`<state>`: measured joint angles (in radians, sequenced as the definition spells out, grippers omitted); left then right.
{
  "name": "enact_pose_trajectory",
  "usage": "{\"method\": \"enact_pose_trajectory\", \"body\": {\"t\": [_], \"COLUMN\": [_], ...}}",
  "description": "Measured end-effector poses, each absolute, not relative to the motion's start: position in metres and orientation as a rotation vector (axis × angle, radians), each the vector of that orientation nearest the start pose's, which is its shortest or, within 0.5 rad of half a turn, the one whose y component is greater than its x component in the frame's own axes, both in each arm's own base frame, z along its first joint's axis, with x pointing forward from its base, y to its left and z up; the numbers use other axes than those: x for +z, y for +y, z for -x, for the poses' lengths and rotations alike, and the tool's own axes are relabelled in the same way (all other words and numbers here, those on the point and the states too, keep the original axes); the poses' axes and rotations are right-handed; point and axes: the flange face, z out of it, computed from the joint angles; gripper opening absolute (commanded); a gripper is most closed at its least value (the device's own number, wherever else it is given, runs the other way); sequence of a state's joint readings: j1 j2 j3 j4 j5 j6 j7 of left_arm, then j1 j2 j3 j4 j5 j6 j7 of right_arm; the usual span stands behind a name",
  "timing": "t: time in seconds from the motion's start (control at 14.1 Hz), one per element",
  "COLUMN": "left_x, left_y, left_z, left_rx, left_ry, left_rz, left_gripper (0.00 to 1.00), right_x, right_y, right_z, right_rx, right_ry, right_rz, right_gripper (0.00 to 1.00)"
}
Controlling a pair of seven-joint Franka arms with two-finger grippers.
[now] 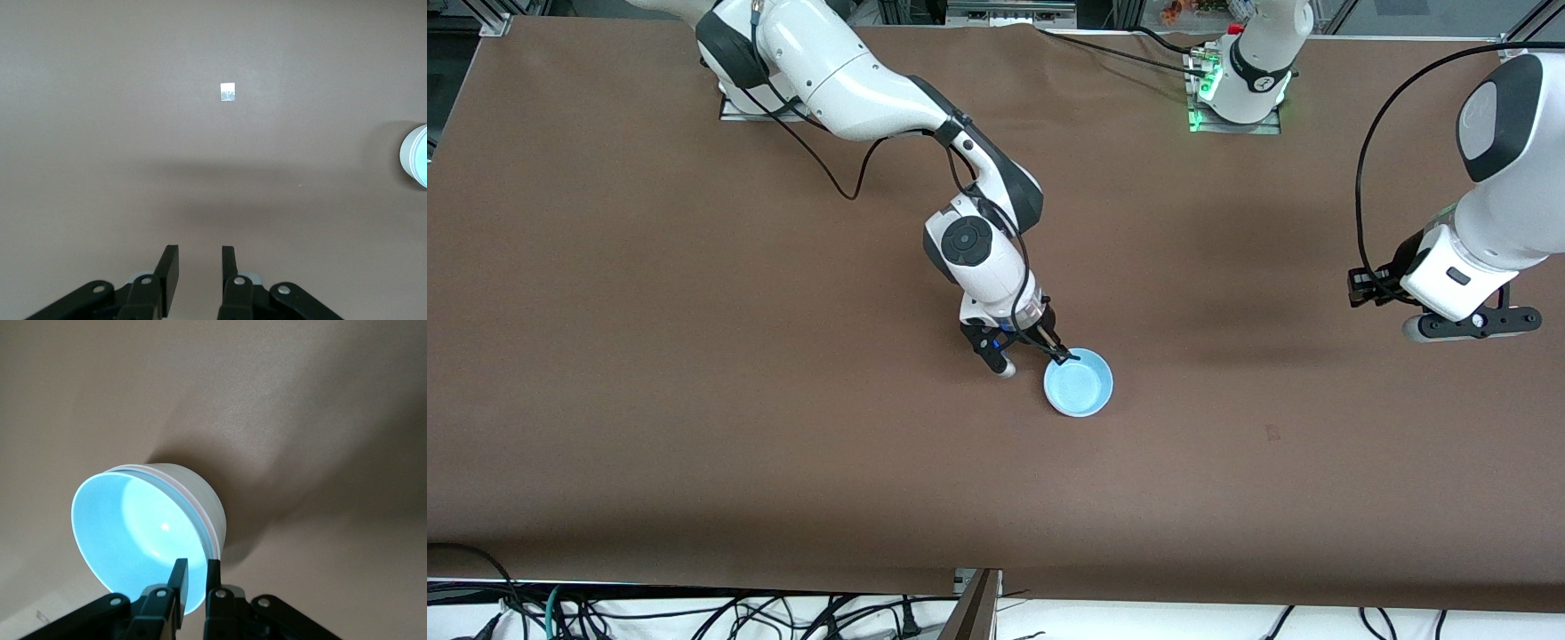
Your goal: Stack pink and blue bowls on white bowl
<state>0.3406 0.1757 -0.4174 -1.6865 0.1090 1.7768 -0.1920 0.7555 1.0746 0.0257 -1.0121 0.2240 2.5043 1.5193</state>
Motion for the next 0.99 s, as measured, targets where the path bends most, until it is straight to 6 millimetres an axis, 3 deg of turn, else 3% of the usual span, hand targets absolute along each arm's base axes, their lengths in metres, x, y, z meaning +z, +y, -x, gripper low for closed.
{"method": "enact_pose_trajectory", "body": {"t": [0.07,0.21,0.42,0.49,0.57,0.64,0.71,0.99], "left_x": [0.493,0.492,0.490,0.490,0.490,0.490,0.490,0.499], "left_y": [-0.022,-0.022,-0.023,-0.024,-0.024,-0.024,-0.024,-0.021], "left_z": [-0.604,-0.604,-0.605,-0.605,-0.605,-0.606,-0.607,-0.618], "left_rx": [0.100,0.097,0.093,0.093,0.089,0.078,0.068,0.011], "left_ry": [-0.143,-0.143,-0.146,-0.150,-0.153,-0.154,-0.156,-0.159], "left_rz": [3.093,3.093,3.103,3.112,3.117,3.120,3.123,3.138], "left_gripper": [0.33,0.34,0.37,0.49,0.73,0.93,1.00,1.00], "right_x": [0.231,0.236,0.282,0.304,0.326,0.346,0.365,0.434], "right_y": [0.566,0.561,0.539,0.528,0.515,0.500,0.479,0.350], "right_z": [-0.587,-0.593,-0.615,-0.622,-0.627,-0.632,-0.639,-0.673], "right_rx": [0.002,-0.007,-0.103,-0.145,-0.162,-0.163,-0.151,0.002], "right_ry": [1.180,1.189,1.179,1.143,1.094,1.033,0.977,0.658], "right_rz": [2.415,2.431,2.473,2.521,2.585,2.656,2.724,2.976], "right_gripper": [1.00,1.00,1.00,1.00,1.00,1.00,1.00,1.00]}}
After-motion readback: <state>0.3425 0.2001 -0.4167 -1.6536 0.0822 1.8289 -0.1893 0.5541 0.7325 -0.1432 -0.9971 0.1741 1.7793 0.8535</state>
